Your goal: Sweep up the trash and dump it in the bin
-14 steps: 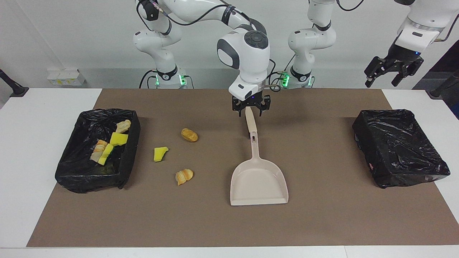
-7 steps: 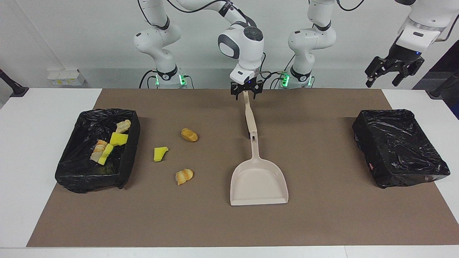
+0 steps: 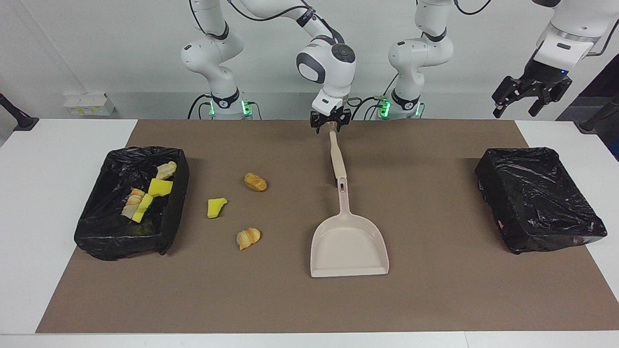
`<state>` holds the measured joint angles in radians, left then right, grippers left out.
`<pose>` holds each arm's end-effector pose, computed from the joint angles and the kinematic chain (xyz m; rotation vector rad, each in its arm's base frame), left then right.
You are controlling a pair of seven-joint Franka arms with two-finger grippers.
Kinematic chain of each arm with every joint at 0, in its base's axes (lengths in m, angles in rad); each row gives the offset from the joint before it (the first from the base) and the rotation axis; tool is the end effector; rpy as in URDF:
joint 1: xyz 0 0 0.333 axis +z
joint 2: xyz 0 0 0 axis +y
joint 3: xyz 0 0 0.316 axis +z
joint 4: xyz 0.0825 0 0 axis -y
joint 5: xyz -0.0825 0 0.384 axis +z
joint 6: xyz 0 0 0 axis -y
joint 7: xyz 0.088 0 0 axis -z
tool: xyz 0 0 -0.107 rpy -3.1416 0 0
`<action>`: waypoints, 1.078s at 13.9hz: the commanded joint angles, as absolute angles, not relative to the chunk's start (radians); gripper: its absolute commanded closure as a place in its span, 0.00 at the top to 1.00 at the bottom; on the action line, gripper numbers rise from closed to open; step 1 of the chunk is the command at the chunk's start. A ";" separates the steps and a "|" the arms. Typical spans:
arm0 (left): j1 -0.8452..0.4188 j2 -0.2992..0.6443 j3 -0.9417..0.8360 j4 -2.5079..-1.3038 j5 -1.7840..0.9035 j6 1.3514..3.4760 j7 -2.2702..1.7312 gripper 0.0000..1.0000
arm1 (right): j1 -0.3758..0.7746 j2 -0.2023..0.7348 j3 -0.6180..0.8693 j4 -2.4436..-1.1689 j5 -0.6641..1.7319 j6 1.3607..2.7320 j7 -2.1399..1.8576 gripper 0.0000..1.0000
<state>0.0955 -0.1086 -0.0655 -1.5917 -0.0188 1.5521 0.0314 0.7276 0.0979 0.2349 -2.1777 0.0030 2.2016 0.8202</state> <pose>0.5182 0.0113 0.6711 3.1302 -0.0035 0.1082 0.3085 0.4417 0.3417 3.0927 0.2171 -0.0998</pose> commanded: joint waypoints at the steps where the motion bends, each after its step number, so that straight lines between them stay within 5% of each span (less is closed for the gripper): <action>1: 0.069 -0.127 -0.069 -1.611 -0.009 1.534 0.018 1.00 | 0.742 0.074 0.233 -2.241 0.029 2.267 0.838 0.81; 8: -0.061 -0.141 -0.086 -1.670 -0.015 1.622 -0.017 1.00 | 0.744 0.089 0.233 -2.226 0.051 2.298 0.836 0.69; 10: -0.066 -0.123 -0.086 -1.683 -0.015 1.667 -0.050 1.00 | 0.745 0.089 0.233 -2.227 0.051 2.298 0.833 0.54; 12: -0.142 -0.054 -0.086 -1.683 -0.015 1.730 -0.092 1.00 | 0.746 0.089 0.233 -2.226 0.051 2.299 0.828 0.23; 15: -0.250 0.043 -0.087 -1.684 -0.015 1.891 -0.228 1.00 | 0.746 0.095 0.233 -2.212 0.051 2.304 0.831 0.00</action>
<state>-0.1680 -0.0171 -0.1008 -1.6877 -0.0212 1.8161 -0.1614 0.7408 0.0979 0.2348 -2.2173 0.0279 2.2847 0.8202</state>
